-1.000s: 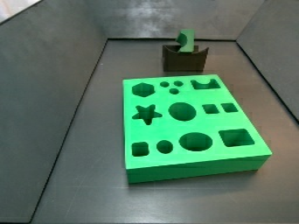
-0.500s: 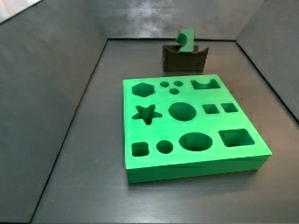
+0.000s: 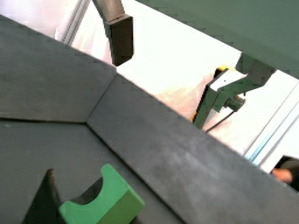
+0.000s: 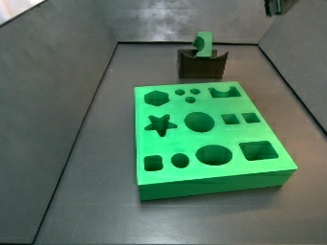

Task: Pick up the arch object. Move up. Place the arch object on the fixture. Regrasp the arch object. Rotate the arch object. Move to above the board. Insert the arch object.
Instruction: Regrasp the arch object.

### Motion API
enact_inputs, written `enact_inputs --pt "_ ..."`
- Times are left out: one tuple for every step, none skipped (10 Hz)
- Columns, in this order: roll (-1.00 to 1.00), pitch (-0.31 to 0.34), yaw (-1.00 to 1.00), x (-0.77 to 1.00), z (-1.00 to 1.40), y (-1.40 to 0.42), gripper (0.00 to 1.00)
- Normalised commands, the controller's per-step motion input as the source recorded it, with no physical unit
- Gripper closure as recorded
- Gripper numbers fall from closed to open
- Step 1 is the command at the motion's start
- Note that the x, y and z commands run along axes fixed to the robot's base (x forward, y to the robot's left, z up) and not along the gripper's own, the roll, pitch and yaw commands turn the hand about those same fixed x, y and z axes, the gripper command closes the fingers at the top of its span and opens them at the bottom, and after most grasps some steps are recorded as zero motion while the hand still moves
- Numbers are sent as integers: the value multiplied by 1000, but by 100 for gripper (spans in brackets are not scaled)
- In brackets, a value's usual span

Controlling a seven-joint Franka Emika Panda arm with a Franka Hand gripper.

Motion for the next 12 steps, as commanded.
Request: enact_inputs --pt "358 105 197 88 -8 -32 0" --pt "214 55 200 78 -5 -26 0" --pt "160 2 358 31 -1000 77 0" --pt "138 -32 338 31 -1000 73 0" --pt "121 -97 260 52 -1000 64 0" --pt "110 -146 203 63 -1000 60 0" --pt "104 -173 166 67 -1000 60 0" --pt "91 -209 89 71 -1000 55 0" --pt "86 -217 31 77 -1000 51 0" --pt "81 -200 -36 85 -1000 46 0" --pt "79 -174 -73 87 -1000 42 0" --pt "73 -131 -103 88 -975 37 0"
